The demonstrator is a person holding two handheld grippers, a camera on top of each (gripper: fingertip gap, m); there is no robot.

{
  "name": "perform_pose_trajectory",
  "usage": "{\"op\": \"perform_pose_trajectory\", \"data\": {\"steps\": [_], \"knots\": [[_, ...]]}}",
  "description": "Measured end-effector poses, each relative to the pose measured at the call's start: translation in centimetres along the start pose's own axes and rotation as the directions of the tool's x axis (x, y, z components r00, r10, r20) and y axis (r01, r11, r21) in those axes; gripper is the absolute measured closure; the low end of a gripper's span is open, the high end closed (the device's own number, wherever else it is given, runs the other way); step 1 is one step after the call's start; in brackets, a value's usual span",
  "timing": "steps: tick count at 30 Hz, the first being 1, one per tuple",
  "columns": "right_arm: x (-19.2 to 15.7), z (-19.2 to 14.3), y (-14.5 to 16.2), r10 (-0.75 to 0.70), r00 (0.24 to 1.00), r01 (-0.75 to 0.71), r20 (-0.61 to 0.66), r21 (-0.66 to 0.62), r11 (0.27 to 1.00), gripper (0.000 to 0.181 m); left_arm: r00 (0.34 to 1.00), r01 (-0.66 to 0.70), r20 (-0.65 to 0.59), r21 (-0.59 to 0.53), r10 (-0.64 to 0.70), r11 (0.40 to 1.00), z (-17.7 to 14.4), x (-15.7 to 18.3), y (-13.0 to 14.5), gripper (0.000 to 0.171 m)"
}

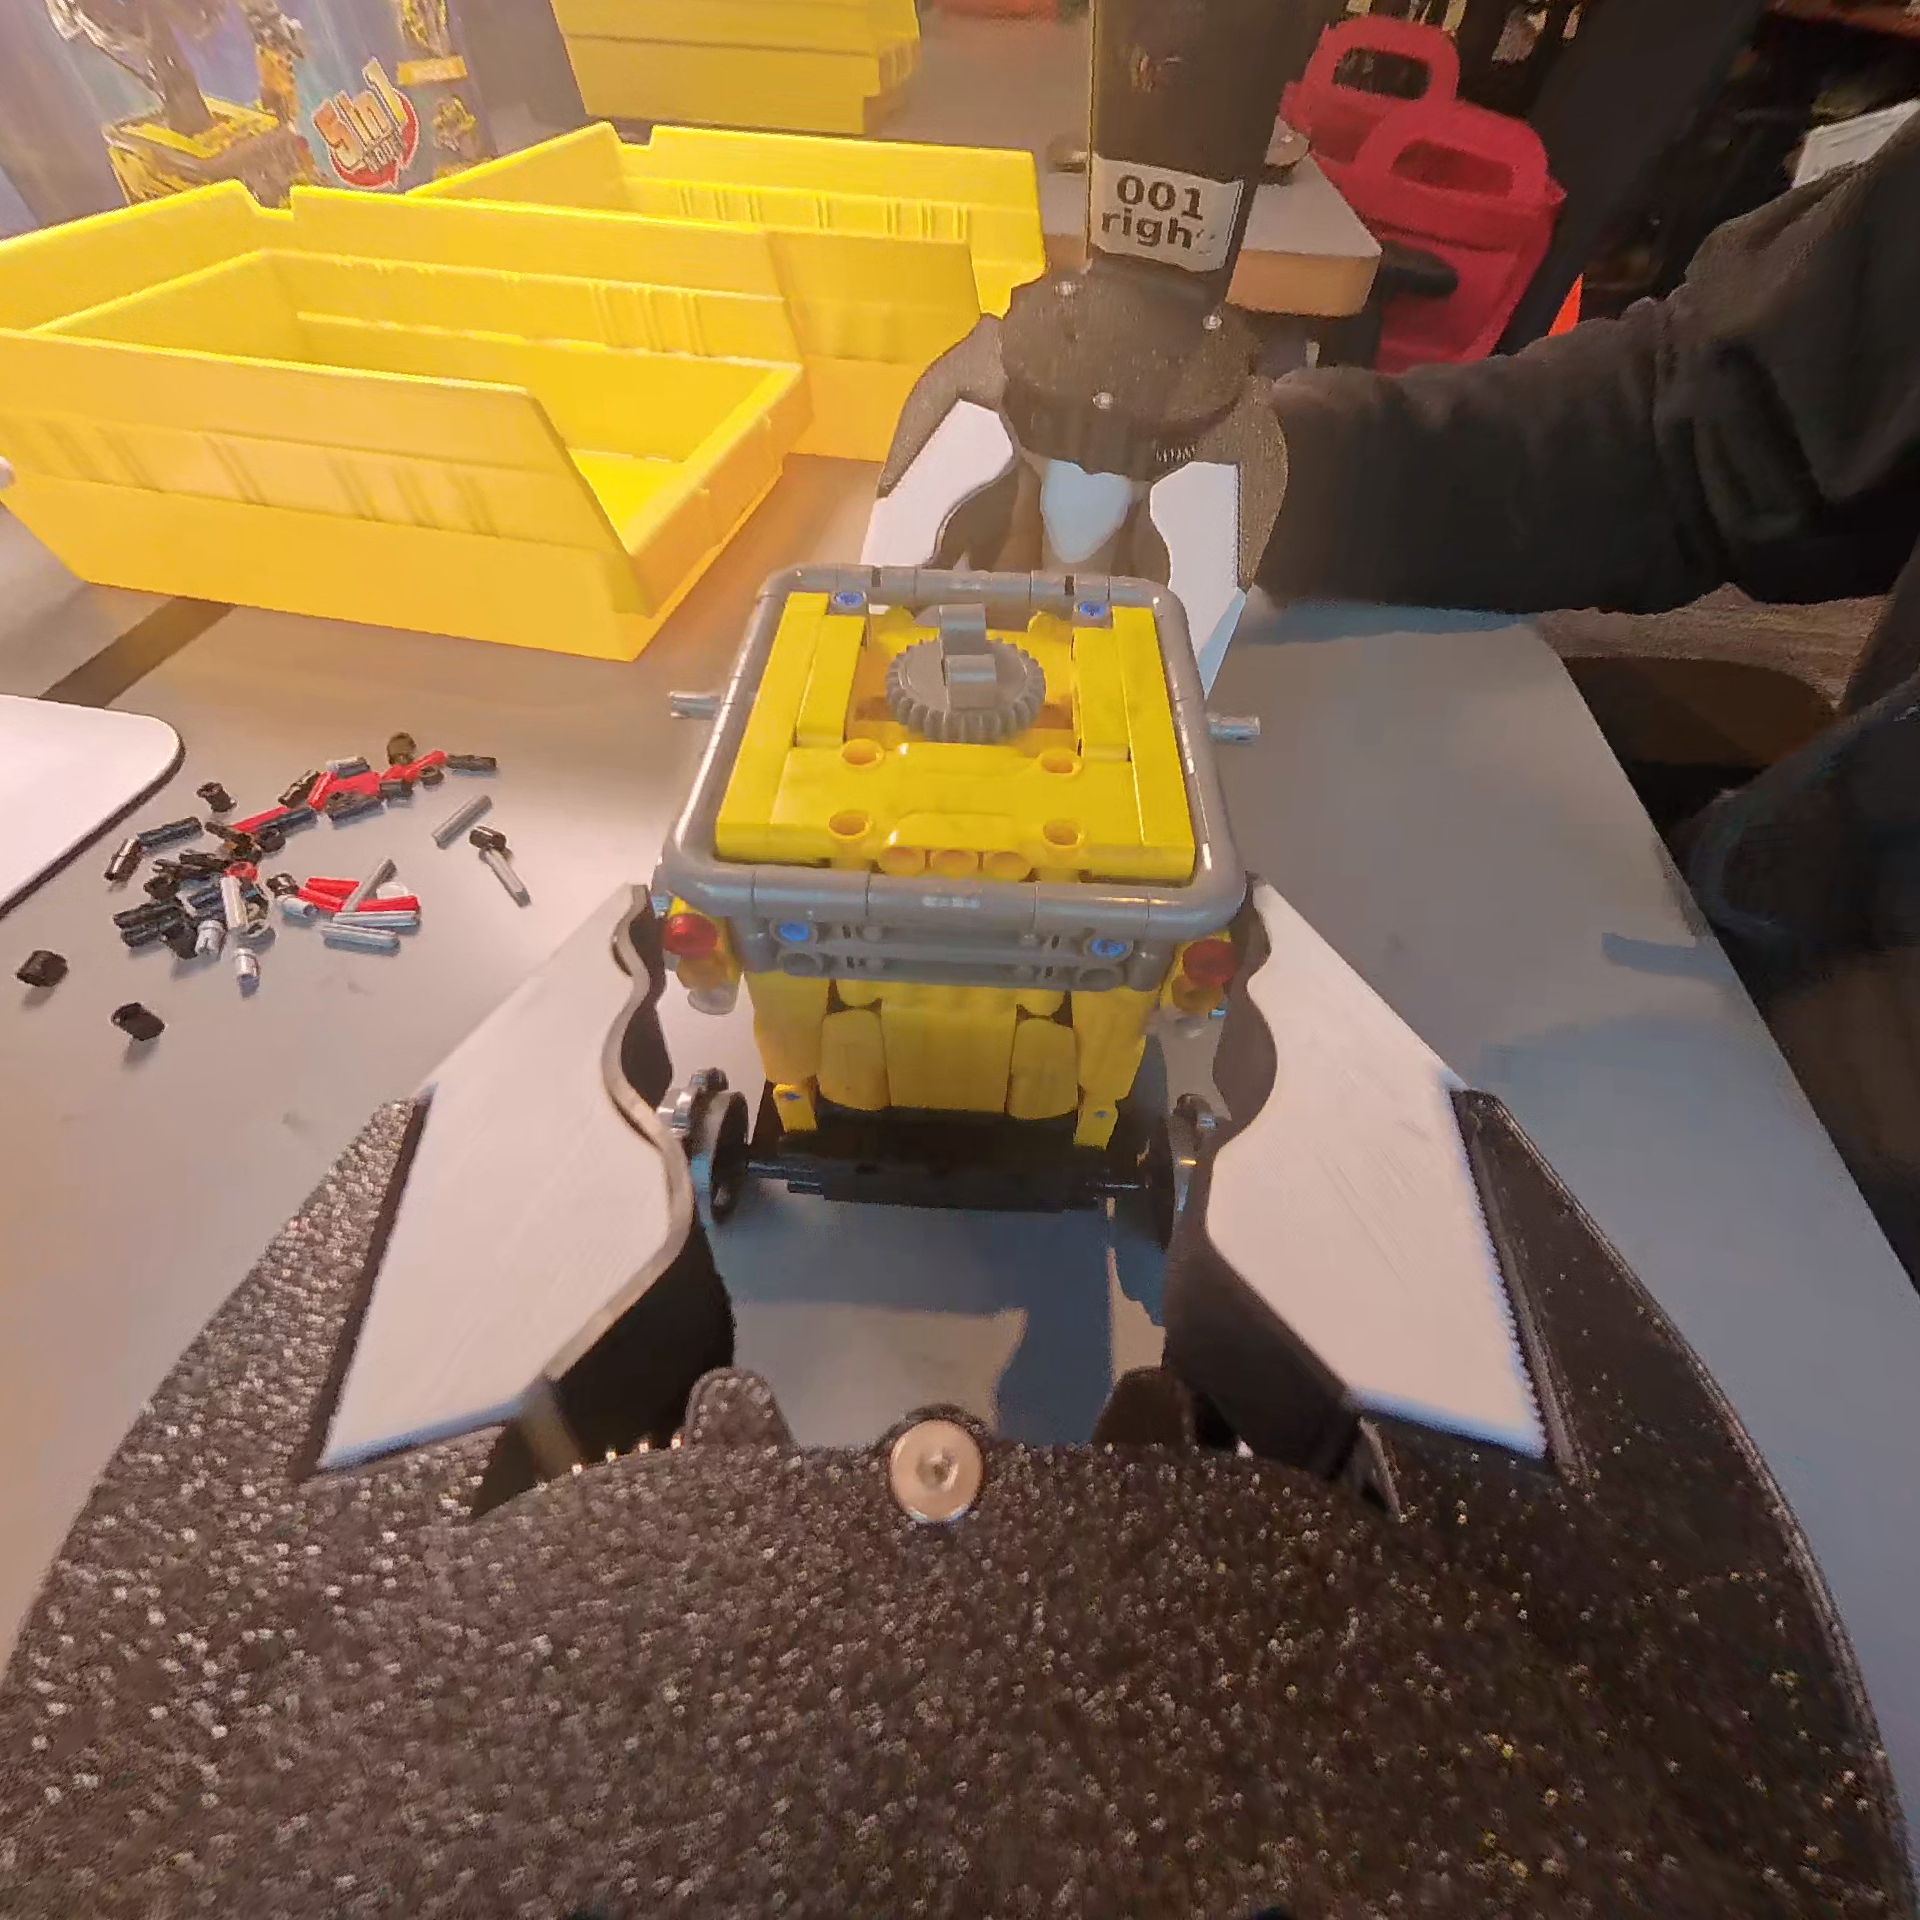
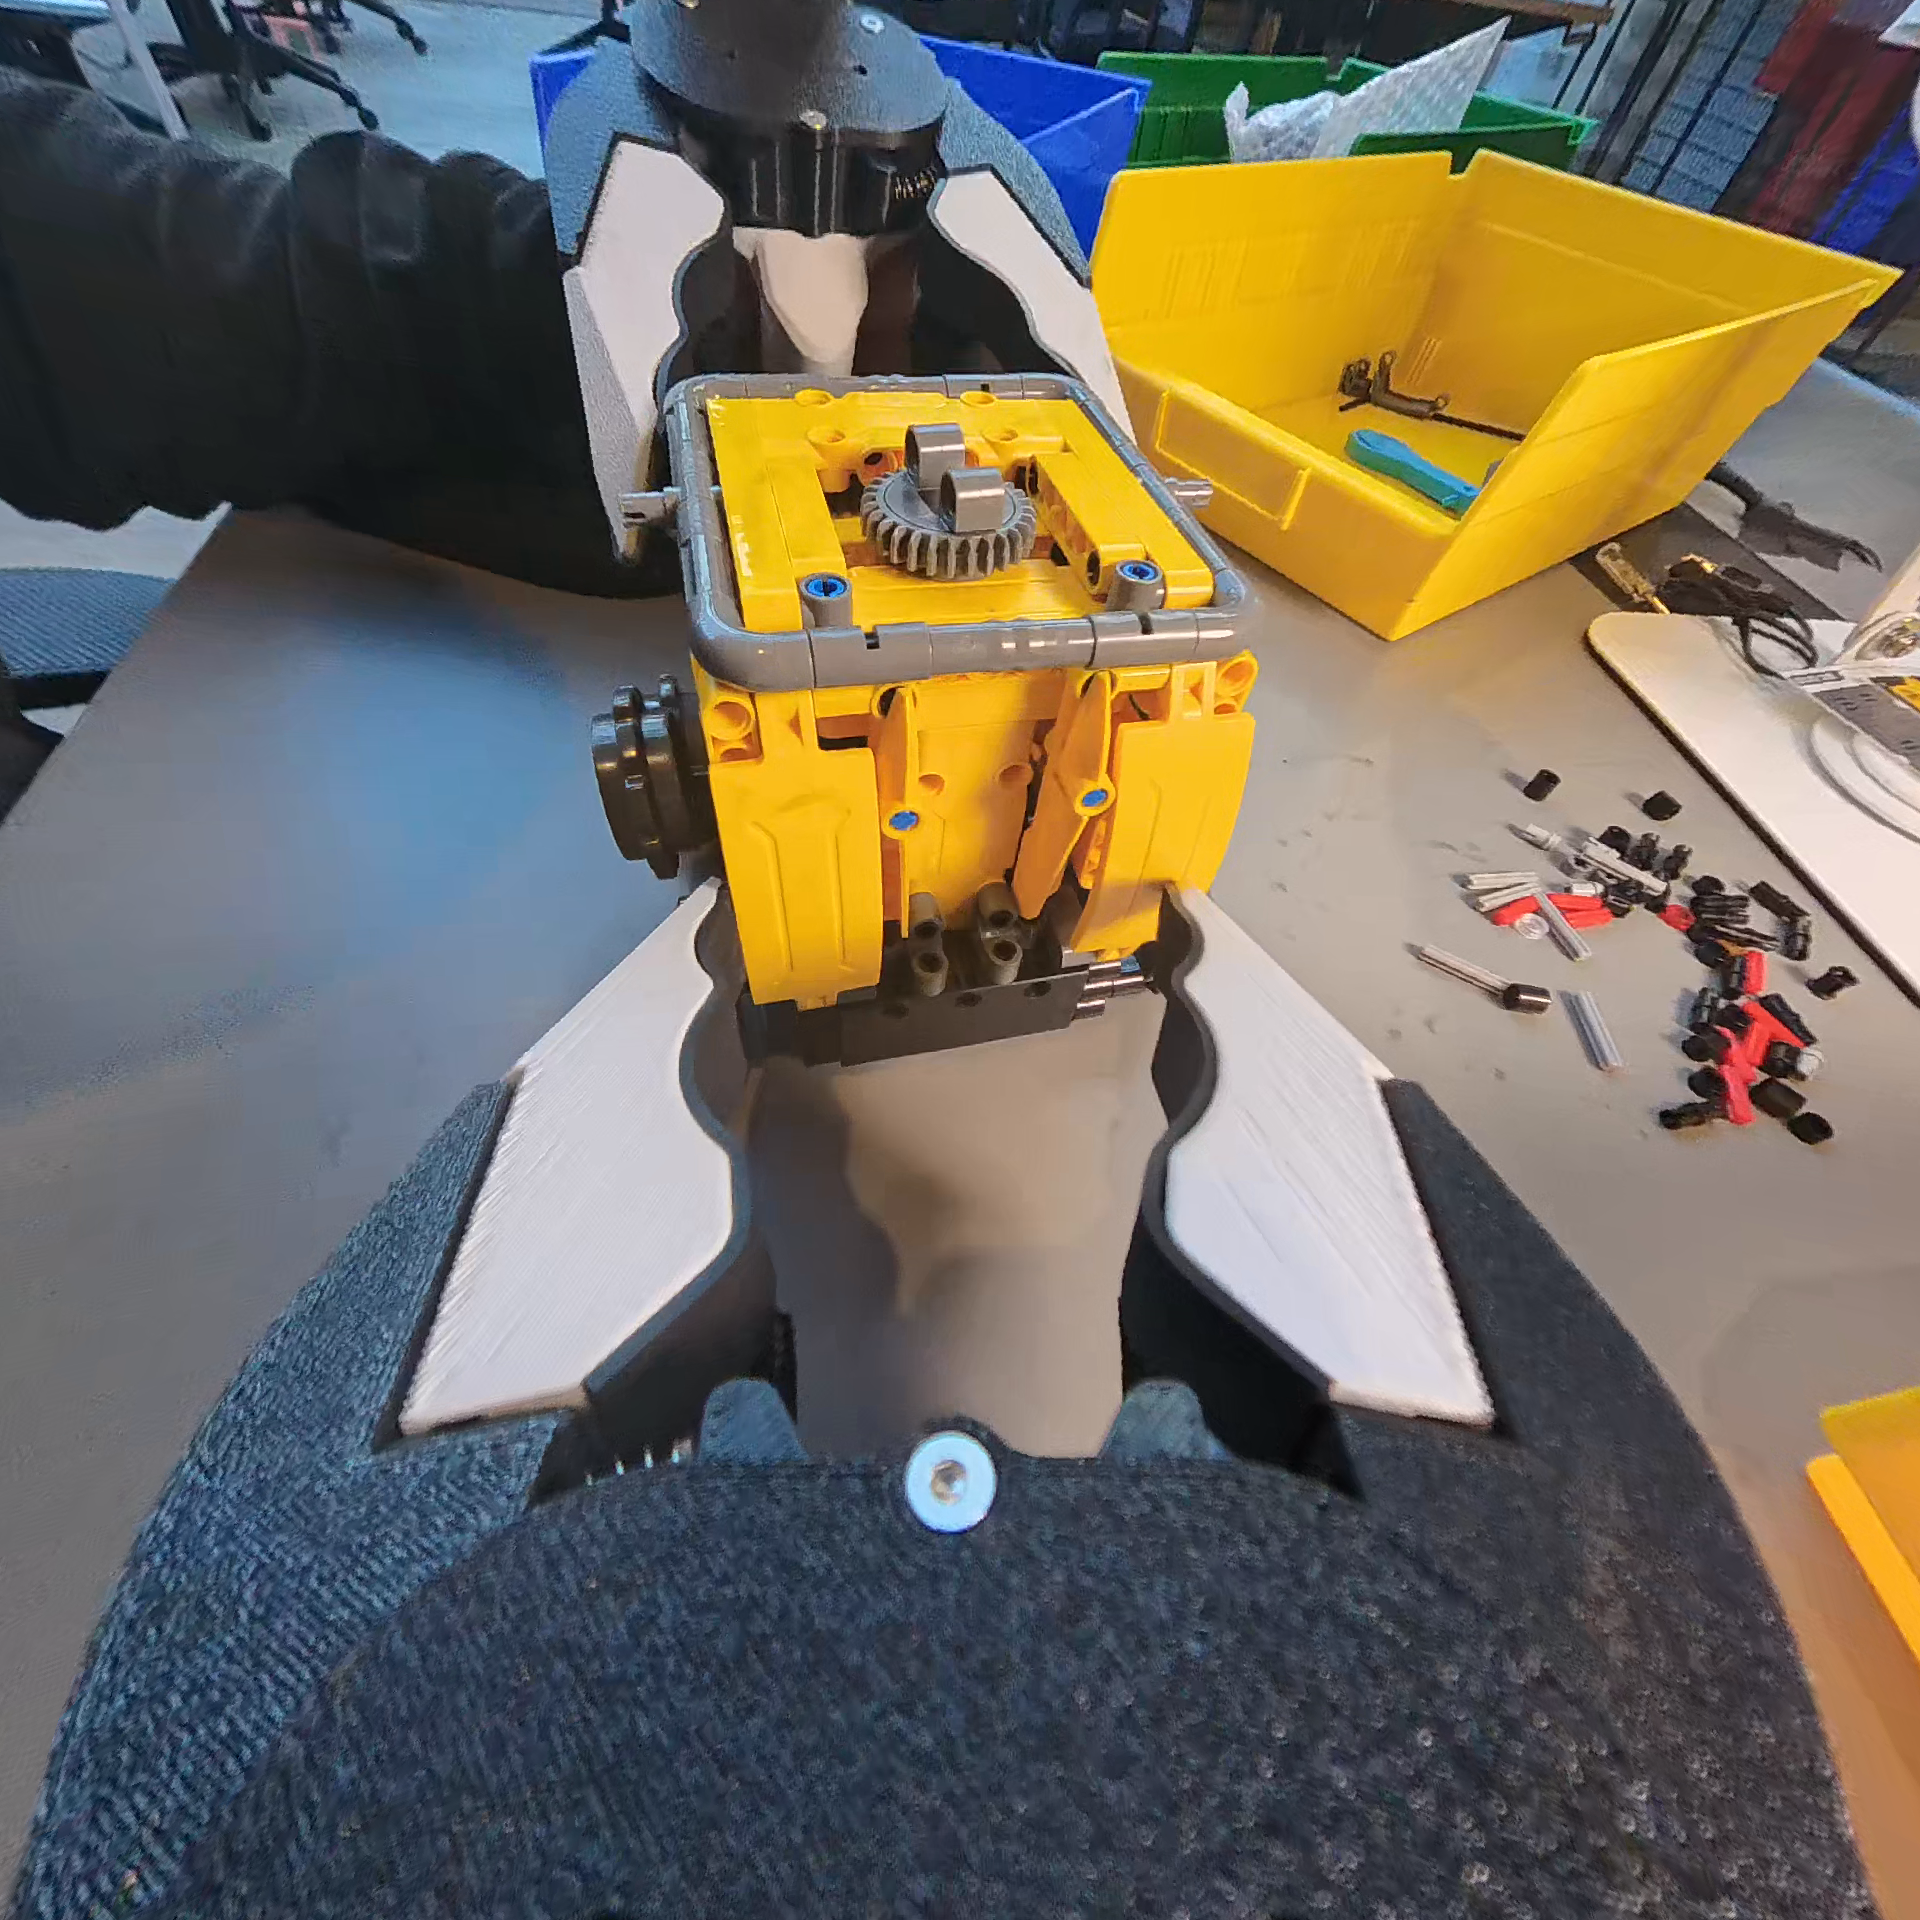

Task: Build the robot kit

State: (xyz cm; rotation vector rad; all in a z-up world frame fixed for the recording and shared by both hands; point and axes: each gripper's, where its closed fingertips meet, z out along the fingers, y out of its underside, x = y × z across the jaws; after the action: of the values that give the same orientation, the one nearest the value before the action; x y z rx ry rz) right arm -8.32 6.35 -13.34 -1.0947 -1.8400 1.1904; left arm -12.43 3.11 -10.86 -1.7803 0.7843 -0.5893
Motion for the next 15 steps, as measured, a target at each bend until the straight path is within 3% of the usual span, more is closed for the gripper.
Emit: {"op": "perform_pose_trajectory", "data": {"steps": [15], "knots": [[0.01,-0.62,-0.65,0.005,1.000,-0.006,0.010,0.047,0.999,0.113,1.000,0.013,0.027,0.074,-0.015,0.997,0.14,-0.32,-0.23,0.066]]}}
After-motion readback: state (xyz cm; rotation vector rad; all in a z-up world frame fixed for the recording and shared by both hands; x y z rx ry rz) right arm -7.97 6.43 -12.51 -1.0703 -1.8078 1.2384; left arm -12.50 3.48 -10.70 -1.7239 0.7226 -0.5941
